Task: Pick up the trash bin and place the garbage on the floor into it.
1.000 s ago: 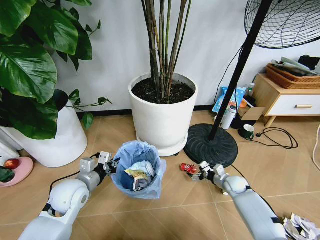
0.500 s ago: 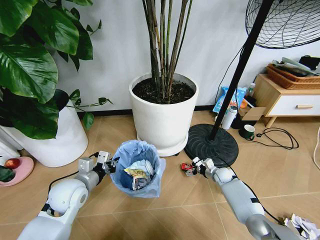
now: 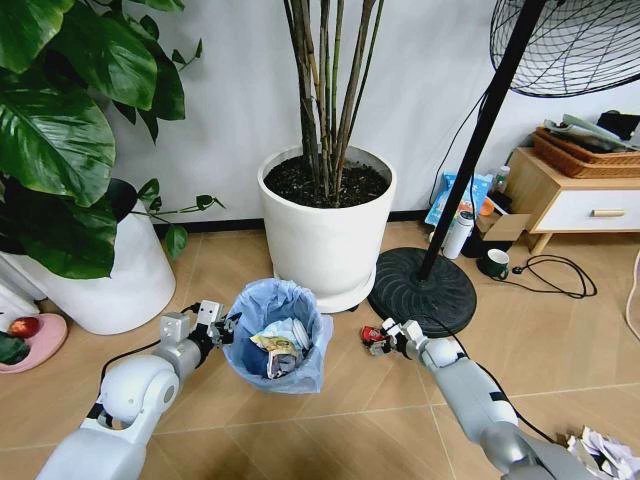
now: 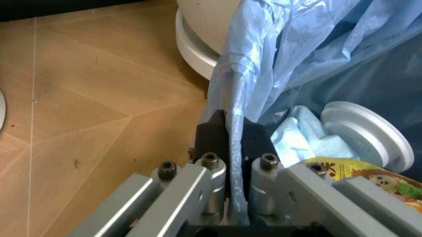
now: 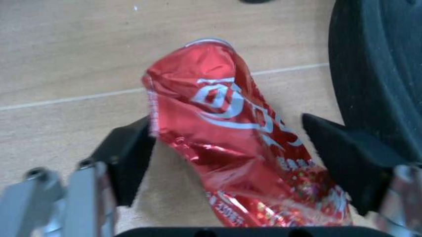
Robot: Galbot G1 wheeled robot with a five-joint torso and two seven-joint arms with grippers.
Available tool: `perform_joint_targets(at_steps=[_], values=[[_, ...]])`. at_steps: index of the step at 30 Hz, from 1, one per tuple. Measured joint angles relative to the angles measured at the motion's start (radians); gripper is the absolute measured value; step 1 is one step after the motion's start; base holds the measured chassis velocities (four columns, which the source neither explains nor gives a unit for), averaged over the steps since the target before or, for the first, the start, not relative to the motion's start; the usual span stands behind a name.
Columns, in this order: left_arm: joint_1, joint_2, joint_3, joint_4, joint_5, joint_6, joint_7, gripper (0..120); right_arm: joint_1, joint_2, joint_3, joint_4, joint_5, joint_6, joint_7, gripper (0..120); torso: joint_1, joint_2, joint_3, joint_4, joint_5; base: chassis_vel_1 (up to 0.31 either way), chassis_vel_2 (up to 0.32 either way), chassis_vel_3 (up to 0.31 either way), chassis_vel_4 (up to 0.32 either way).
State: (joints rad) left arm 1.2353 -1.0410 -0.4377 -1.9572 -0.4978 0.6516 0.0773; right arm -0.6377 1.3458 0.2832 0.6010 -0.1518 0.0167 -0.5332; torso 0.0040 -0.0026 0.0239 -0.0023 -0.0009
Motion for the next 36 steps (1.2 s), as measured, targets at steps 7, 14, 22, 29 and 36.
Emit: perform_joint_targets(at_steps=[7, 14, 22, 29, 36], values=[[0.0, 0.003, -0.002, -0.001, -0.002, 0.0, 0.002, 0, 0.01, 0.011, 0.011, -0.026, -0.015, 0.003, 0.017, 45, 0.0, 0.0, 0.0, 0.0001, 0.0, 0.0, 0.0, 0.0, 0.0], [0.003, 0.003, -0.002, -0.003, -0.002, -0.001, 0.002, 0, 0.002, 0.012, 0.014, -0.017, -0.011, 0.005, 0.026, 29, 0.0, 0.0, 0.0, 0.0, -0.0001, 0.0, 0.0, 0.0, 0.0], [0.0, 0.002, -0.002, -0.003, -0.001, -0.001, 0.002, 0, -0.019, 0.009, 0.014, 0.019, 0.039, -0.016, 0.046, 29, 0.0, 0.0, 0.0, 0.0, 0.0002, 0.0, 0.0, 0.0, 0.0], [0.003, 0.001, -0.001, -0.002, 0.001, -0.001, 0.002, 0, -0.092, -0.013, 0.014, 0.14, 0.112, -0.056, 0.053, 29, 0.0, 0.0, 0.0, 0.0, 0.0, 0.0, 0.0, 0.0, 0.0], [0.005, 0.0, 0.002, -0.002, 0.007, -0.002, 0.004, 0, -0.186, -0.039, 0.028, 0.277, 0.173, -0.088, 0.054, 29, 0.0, 0.0, 0.0, 0.0, 0.0003, 0.0, 0.0, 0.0, 0.0]])
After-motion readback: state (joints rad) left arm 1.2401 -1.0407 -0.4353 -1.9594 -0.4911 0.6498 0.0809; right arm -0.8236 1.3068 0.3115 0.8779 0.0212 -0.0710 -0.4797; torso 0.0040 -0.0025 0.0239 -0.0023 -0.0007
